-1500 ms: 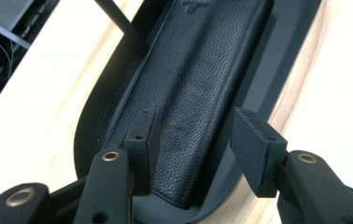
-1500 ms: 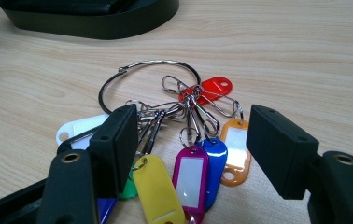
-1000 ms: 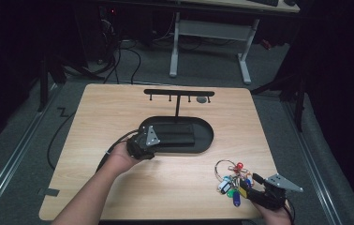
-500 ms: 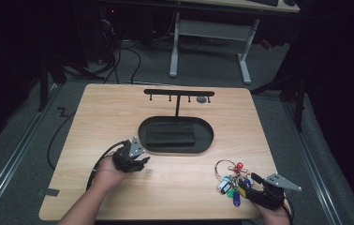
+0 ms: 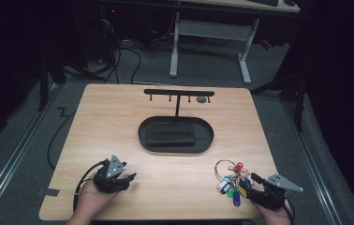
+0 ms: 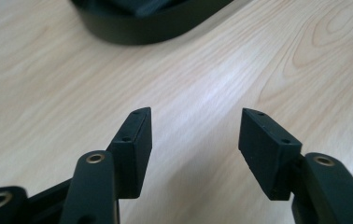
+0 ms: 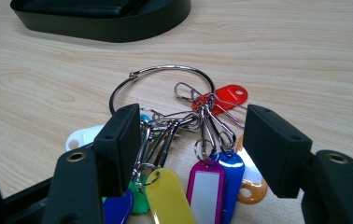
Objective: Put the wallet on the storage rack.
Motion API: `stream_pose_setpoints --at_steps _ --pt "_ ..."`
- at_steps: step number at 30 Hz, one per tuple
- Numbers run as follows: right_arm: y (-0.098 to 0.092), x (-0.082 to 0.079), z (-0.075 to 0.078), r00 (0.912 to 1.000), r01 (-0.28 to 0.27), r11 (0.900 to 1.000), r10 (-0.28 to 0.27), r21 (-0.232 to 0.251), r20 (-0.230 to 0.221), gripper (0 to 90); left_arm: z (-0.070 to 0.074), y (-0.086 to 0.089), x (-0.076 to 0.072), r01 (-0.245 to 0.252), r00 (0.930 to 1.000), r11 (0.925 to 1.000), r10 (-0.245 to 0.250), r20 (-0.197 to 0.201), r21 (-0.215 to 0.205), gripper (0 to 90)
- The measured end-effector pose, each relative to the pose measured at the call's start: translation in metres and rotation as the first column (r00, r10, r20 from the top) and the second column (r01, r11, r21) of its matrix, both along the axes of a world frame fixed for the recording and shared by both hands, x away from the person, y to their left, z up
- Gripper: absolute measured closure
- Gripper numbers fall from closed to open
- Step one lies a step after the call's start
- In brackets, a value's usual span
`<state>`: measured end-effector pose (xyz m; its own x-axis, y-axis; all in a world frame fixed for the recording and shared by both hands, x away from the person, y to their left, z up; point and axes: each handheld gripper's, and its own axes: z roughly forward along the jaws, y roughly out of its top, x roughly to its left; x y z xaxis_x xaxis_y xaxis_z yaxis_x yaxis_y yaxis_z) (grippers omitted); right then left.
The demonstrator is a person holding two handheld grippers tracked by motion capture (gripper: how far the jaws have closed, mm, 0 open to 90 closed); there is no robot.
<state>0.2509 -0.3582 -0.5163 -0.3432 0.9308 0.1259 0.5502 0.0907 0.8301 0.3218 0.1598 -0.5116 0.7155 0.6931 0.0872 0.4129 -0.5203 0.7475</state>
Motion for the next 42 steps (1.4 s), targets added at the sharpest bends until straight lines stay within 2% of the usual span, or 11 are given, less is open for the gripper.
stream_pose_setpoints --at_steps 4,7,9,12,15,18,27,30,34,37,42 --pt "0.000 0.001 -0.001 0.9998 -0.003 1.000 0.003 0.005 -0.020 40.6 -0.006 0.013 -0.010 -0.027 0.9996 0.9988 0.026 -0.012 -0.042 42.7" --pt "0.001 0.002 0.000 0.9990 -0.003 1.000 0.004 0.022 -0.044 43.5 -0.008 0.021 -0.013 -0.043 0.9981 0.9938 0.038 -0.048 -0.103 42.0" --pt "0.003 0.003 0.001 0.9987 -0.010 1.000 0.011 0.022 -0.049 44.0 -0.009 0.023 -0.014 -0.043 0.9986 0.9957 0.040 -0.033 -0.082 41.8" --pt "0.008 0.003 0.001 0.9980 -0.024 1.000 0.024 0.009 -0.059 44.7 -0.012 0.025 -0.012 -0.040 0.9985 0.9951 0.037 -0.040 -0.090 41.8" --pt "0.014 0.004 0.003 0.9963 -0.035 0.999 0.034 -0.011 -0.078 44.9 -0.013 0.023 -0.013 -0.020 0.9995 0.9970 0.019 -0.025 -0.075 41.2" --pt "0.020 0.006 0.007 0.9942 -0.039 0.999 0.036 -0.027 -0.101 46.3 -0.012 0.023 -0.013 -0.003 0.9994 0.9950 -0.001 -0.034 -0.099 41.4" --pt "0.035 0.016 0.020 0.9849 -0.047 0.991 0.025 -0.126 -0.171 45.5 -0.011 0.025 -0.014 0.027 0.9992 0.9932 -0.030 -0.025 -0.113 42.0" --pt "0.040 0.021 0.025 0.9807 -0.055 0.984 0.021 -0.168 -0.194 43.9 -0.010 0.026 -0.013 0.027 0.9991 0.9932 -0.031 -0.029 -0.113 42.1" --pt "0.043 0.027 0.030 0.9750 -0.074 0.980 0.031 -0.187 -0.220 43.1 -0.008 0.026 -0.014 0.031 0.9992 0.9912 -0.034 -0.020 -0.129 40.6" --pt "0.045 0.031 0.032 0.9724 -0.098 0.971 0.047 -0.219 -0.229 42.3 -0.008 0.026 -0.012 0.020 0.9994 0.9911 -0.024 -0.023 -0.131 39.8" --pt "0.048 0.037 0.038 0.9634 -0.132 0.959 0.064 -0.252 -0.260 42.3 -0.009 0.024 -0.011 0.015 0.9994 0.9934 -0.018 -0.030 -0.114 39.2"
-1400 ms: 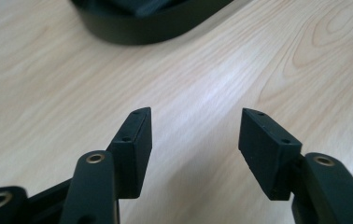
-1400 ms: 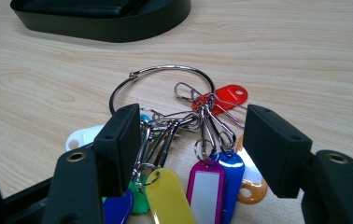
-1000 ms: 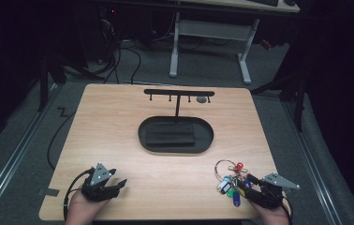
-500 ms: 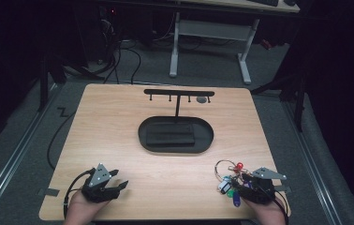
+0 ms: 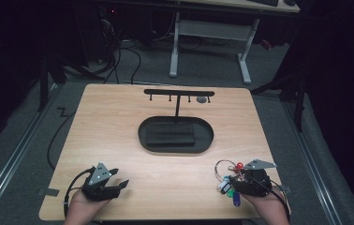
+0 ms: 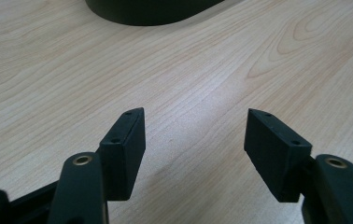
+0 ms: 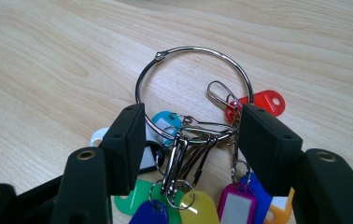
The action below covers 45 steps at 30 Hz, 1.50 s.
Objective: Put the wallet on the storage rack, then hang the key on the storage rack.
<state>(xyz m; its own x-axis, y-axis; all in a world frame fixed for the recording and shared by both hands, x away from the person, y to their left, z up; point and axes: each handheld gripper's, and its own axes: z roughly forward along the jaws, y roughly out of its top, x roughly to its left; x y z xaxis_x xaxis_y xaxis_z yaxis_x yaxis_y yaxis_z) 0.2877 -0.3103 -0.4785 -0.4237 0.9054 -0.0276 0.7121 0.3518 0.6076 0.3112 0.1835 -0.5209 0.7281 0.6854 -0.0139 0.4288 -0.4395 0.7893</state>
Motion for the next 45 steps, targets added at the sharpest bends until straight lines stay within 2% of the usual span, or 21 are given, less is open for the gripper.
stream_pose_setpoints --at_steps 5,9,11,13,15,21,23,25,27,30,31,33,34,36,37,39,41,43,44,45 --pt "0.005 0.005 0.006 0.9983 -0.040 0.998 0.038 -0.047 -0.045 42.2 0.000 0.000 0.002 0.001 1.0000 1.0000 -0.001 -0.009 0.008 38.6" --pt "0.010 0.009 0.010 0.9934 -0.072 0.993 0.062 -0.096 -0.096 42.0 -0.001 0.001 0.003 0.004 1.0000 0.9999 -0.004 -0.006 0.012 37.7" --pt "0.013 0.013 0.013 0.9887 -0.083 0.991 0.069 -0.102 -0.133 42.0 -0.001 0.001 0.004 0.009 0.9999 0.9999 -0.009 -0.006 0.012 37.6" --pt "0.017 0.015 0.016 0.9857 -0.103 0.986 0.084 -0.134 -0.147 42.1 -0.001 0.000 0.004 0.019 0.9998 0.9997 -0.019 -0.006 0.013 37.6" --pt "0.020 0.018 0.018 0.9819 -0.117 0.983 0.093 -0.144 -0.165 42.0 -0.002 -0.002 0.005 0.032 0.9994 0.9993 -0.032 -0.010 0.021 37.5" --pt "0.031 0.031 0.016 0.9658 -0.159 0.976 0.123 -0.150 -0.228 43.2 -0.002 -0.006 0.006 0.046 0.9989 0.9985 -0.046 -0.007 0.030 36.8" --pt "0.036 0.036 0.013 0.9557 -0.181 0.972 0.138 -0.150 -0.260 44.8 -0.003 -0.006 0.007 0.046 0.9989 0.9984 -0.046 -0.005 0.033 36.7" --pt "0.042 0.042 0.010 0.9444 -0.210 0.963 0.155 -0.169 -0.290 46.0 -0.003 -0.005 0.008 0.048 0.9988 0.9982 -0.047 -0.012 0.036 36.7" --pt "0.047 0.048 0.007 0.9307 -0.232 0.959 0.170 -0.163 -0.324 46.6 -0.004 -0.004 0.008 0.047 0.9988 0.9984 -0.046 -0.016 0.031 36.7" --pt "0.053 0.054 0.005 0.9170 -0.259 0.949 0.182 -0.181 -0.355 47.6 -0.002 -0.002 0.007 0.043 0.9990 0.9988 -0.043 -0.015 0.022 36.8" --pt "0.056 0.056 0.005 0.9124 -0.259 0.948 0.178 -0.183 -0.368 48.0 -0.002 -0.002 0.006 0.042 0.9990 0.9989 -0.042 -0.014 0.020 36.9" --pt "0.059 0.060 0.005 0.9060 -0.277 0.941 0.190 -0.192 -0.378 48.7 -0.002 -0.002 0.006 0.042 0.9990 0.9989 -0.042 -0.014 0.021 36.9" --pt "0.060 0.061 0.005 0.9019 -0.275 0.943 0.184 -0.190 -0.391 49.2 -0.002 -0.002 0.005 0.042 0.9990 0.9988 -0.042 -0.013 0.024 36.9" --pt "0.063 0.064 0.004 0.8946 -0.285 0.938 0.187 -0.196 -0.406 50.4 -0.003 -0.001 0.004 0.043 0.9990 0.9985 -0.043 -0.012 0.034 37.0" --pt "0.064 0.067 0.003 0.8852 -0.296 0.935 0.191 -0.196 -0.424 50.6 -0.002 0.000 0.004 0.042 0.9991 0.9984 -0.041 -0.011 0.039 36.9" --pt "0.068 0.070 0.002 0.8739 -0.309 0.928 0.191 -0.208 -0.447 51.7 -0.002 0.001 0.004 0.034 0.9994 0.9987 -0.033 -0.011 0.037 37.0" --pt "0.071 0.074 0.001 0.8594 -0.318 0.925 0.190 -0.206 -0.475 53.0 -0.001 0.003 0.004 0.027 0.9996 0.9992 -0.026 -0.012 0.029 37.1" --pt "0.074 0.077 -0.002 0.8520 -0.314 0.925 0.175 -0.213 -0.493 54.3 -0.001 0.003 0.003 0.027 0.9996 0.9992 -0.027 -0.011 0.028 37.2" --pt "0.074 0.077 -0.002 0.8520 -0.314 0.925 0.175 -0.213 -0.493 54.3 -0.001 0.003 0.003 0.027 0.9996 0.9992 -0.027 -0.011 0.028 37.2" --pt "0.075 0.081 -0.006 0.8397 -0.325 0.921 0.177 -0.214 -0.513 56.4 -0.001 0.003 0.003 0.031 0.9995 0.9990 -0.030 -0.009 0.031 37.3"
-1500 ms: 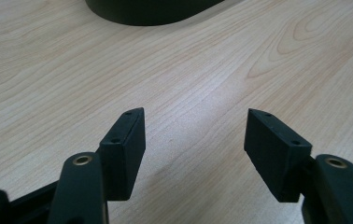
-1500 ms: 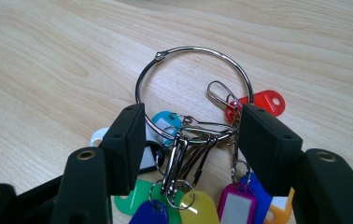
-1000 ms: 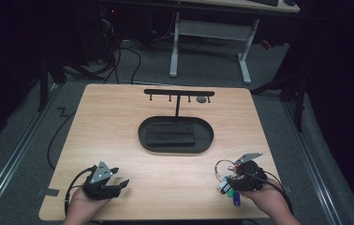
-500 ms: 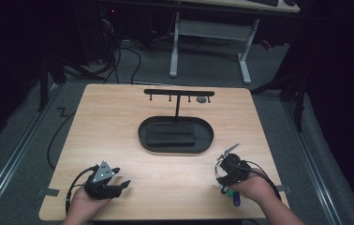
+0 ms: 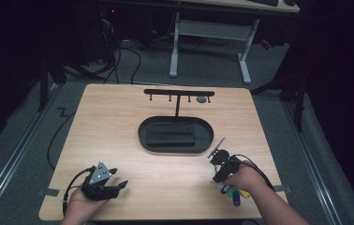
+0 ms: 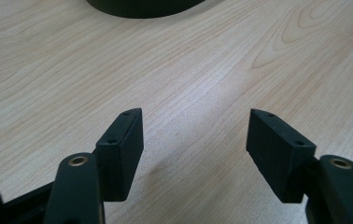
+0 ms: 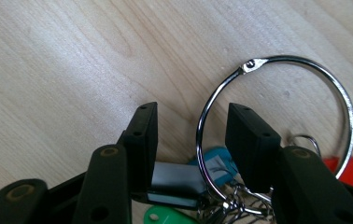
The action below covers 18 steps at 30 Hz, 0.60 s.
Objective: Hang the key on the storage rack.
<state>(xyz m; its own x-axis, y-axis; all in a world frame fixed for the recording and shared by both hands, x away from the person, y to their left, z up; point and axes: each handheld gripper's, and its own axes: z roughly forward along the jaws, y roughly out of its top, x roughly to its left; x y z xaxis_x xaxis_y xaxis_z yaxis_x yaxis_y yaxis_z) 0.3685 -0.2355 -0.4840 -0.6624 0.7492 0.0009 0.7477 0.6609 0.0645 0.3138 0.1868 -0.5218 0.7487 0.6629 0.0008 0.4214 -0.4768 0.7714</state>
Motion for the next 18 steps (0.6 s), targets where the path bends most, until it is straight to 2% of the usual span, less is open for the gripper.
stream_pose_setpoints --at_steps 1,2,3,4,7,10,13,15,17,18 --pt "0.000 0.002 -0.002 0.9998 -0.022 1.000 0.022 -0.006 -0.001 56.9 0.000 0.000 0.000 0.001 1.0000 1.0000 -0.001 0.000 0.000 37.4" --pt "0.001 0.003 -0.004 0.9998 -0.016 1.000 0.016 -0.010 -0.011 57.3 0.000 0.000 0.000 0.003 1.0000 1.0000 -0.003 0.001 0.001 37.4" --pt "0.001 0.004 -0.004 0.9995 -0.031 0.999 0.031 -0.011 -0.002 58.0 0.000 -0.001 0.000 0.007 1.0000 1.0000 -0.007 0.000 0.002 37.5" --pt "0.002 0.006 -0.004 0.9998 -0.016 1.000 0.015 -0.009 -0.015 59.6 -0.001 -0.001 0.000 0.009 1.0000 1.0000 -0.009 -0.002 0.002 37.5" --pt "0.004 0.009 -0.004 0.9993 -0.037 0.999 0.037 -0.026 -0.002 67.7 -0.002 -0.002 0.000 0.018 0.9998 0.9998 -0.018 -0.006 0.004 37.8" --pt "0.006 0.009 -0.004 0.9991 -0.042 0.999 0.042 -0.030 -0.013 80.4 -0.002 -0.002 0.000 0.020 0.9998 0.9998 -0.020 -0.003 0.005 38.0" --pt "0.008 0.008 -0.004 0.9985 -0.051 0.998 0.050 -0.028 -0.021 86.2 -0.001 -0.002 0.000 0.021 0.9998 0.9998 -0.021 -0.001 0.001 38.3" --pt "0.011 0.005 -0.004 0.9976 -0.068 0.996 0.069 -0.050 0.002 86.4 -0.001 -0.002 -0.001 0.024 0.9997 0.9997 -0.024 0.003 0.007 38.5" --pt "0.012 0.003 -0.001 0.9969 -0.078 0.995 0.078 -0.060 0.003 86.5 0.000 -0.003 -0.002 0.025 0.9997 0.9996 -0.025 0.005 0.010 38.8" --pt "0.011 0.001 0.003 0.9968 -0.079 0.996 0.080 -0.052 0.009 86.6 0.000 -0.003 -0.002 0.025 0.9996 0.9997 -0.025 0.010 0.007 38.9"
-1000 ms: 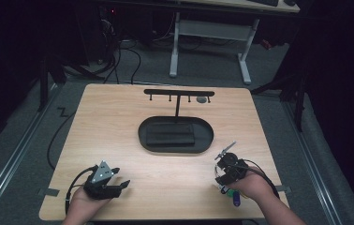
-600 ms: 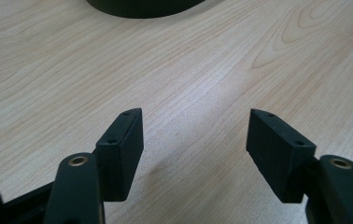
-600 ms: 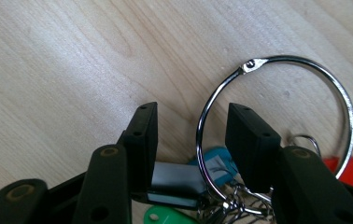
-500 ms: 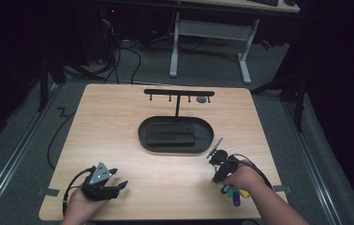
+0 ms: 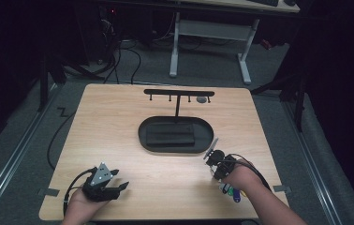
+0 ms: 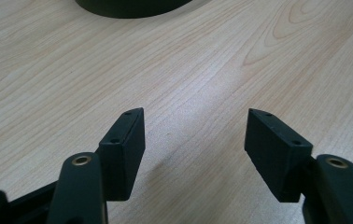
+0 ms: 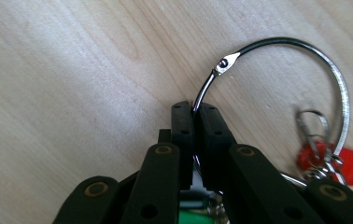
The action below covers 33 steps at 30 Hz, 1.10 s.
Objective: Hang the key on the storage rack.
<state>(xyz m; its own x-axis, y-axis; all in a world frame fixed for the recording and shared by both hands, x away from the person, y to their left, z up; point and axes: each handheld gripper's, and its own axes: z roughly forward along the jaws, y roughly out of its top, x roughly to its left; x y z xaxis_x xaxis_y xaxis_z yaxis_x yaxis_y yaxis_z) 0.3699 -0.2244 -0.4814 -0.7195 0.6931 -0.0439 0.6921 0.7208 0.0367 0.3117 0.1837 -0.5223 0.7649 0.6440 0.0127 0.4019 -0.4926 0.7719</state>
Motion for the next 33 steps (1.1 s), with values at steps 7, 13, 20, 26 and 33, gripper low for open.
stream_pose_setpoints --at_steps 7,13,20,26,33 --pt "-0.004 -0.009 0.035 0.9981 -0.040 0.999 0.040 -0.003 0.048 86.9 0.001 0.001 -0.001 -0.005 0.9999 0.9999 0.005 0.010 0.009 39.2" --pt "-0.005 -0.014 0.059 0.9960 -0.063 0.998 0.063 -0.006 0.064 87.3 0.002 0.002 -0.002 -0.006 0.9998 1.0000 0.005 0.018 0.008 39.5" --pt "-0.005 -0.016 0.081 0.9946 -0.069 0.998 0.070 -0.013 0.076 87.7 0.001 0.004 -0.001 -0.010 0.9998 0.9999 0.010 0.015 0.000 39.6" --pt "-0.005 -0.016 0.104 0.9947 -0.063 0.998 0.061 0.022 0.083 87.7 0.001 0.005 0.000 -0.011 0.9999 0.9999 0.011 0.012 -0.005 39.6" --pt "-0.005 -0.016 0.129 0.9916 -0.055 0.998 0.052 0.024 0.119 87.7 0.002 0.005 0.000 -0.008 0.9999 0.9999 0.009 0.013 -0.006 39.6"
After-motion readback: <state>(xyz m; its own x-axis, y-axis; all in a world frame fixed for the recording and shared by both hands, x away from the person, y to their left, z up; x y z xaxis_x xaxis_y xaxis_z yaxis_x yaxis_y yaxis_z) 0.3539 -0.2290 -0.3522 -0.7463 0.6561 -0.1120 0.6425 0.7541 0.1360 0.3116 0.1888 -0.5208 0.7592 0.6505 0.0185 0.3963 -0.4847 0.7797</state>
